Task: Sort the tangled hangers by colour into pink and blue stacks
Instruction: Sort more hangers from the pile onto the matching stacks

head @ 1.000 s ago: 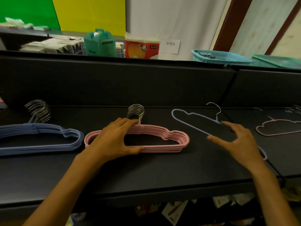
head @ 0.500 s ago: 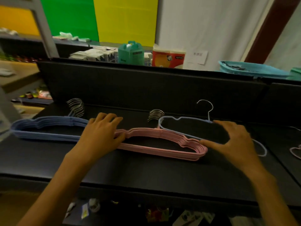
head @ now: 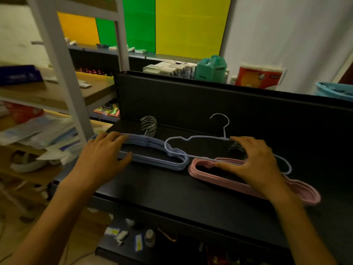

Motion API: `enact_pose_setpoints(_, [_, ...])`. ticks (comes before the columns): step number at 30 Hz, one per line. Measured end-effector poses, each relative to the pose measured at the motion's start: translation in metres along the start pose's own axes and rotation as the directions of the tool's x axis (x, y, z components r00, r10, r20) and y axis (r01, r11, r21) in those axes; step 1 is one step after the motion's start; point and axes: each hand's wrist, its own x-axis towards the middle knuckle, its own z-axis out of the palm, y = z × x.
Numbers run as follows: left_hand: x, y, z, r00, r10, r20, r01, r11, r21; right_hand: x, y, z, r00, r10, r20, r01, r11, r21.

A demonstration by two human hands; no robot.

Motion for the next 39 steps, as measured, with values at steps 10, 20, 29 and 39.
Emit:
enact_pose_setpoints(10, [0.024,-0.125,0.011,0.996,0.092,-0.014,-0.093,0.993,-0.068,0.019,-0.134,0.079,0.998,0.045,0.032,-0.044,0.999,-0.026])
enact_pose_setpoints(20, [0.037,-0.167,0.026,0.991,0.136,0.004,-0.135,0.985,-0.109,0.034,-0.188,0.122,0.993,0.073,0.091,-0.069,0.997,-0.038])
enact_pose_setpoints(29, [0.045,-0.176,0.030,0.981,0.193,-0.007,-0.192,0.971,-0.146,0.039,-0.196,0.128,0.994,0.060,0.092,-0.059,0.998,-0.014])
enact_pose_setpoints(39, [0.049,-0.179,0.032,0.978,0.209,0.013,-0.204,0.965,-0.167,0.044,-0.196,0.132,0.993,0.034,0.114,-0.033,0.999,-0.005])
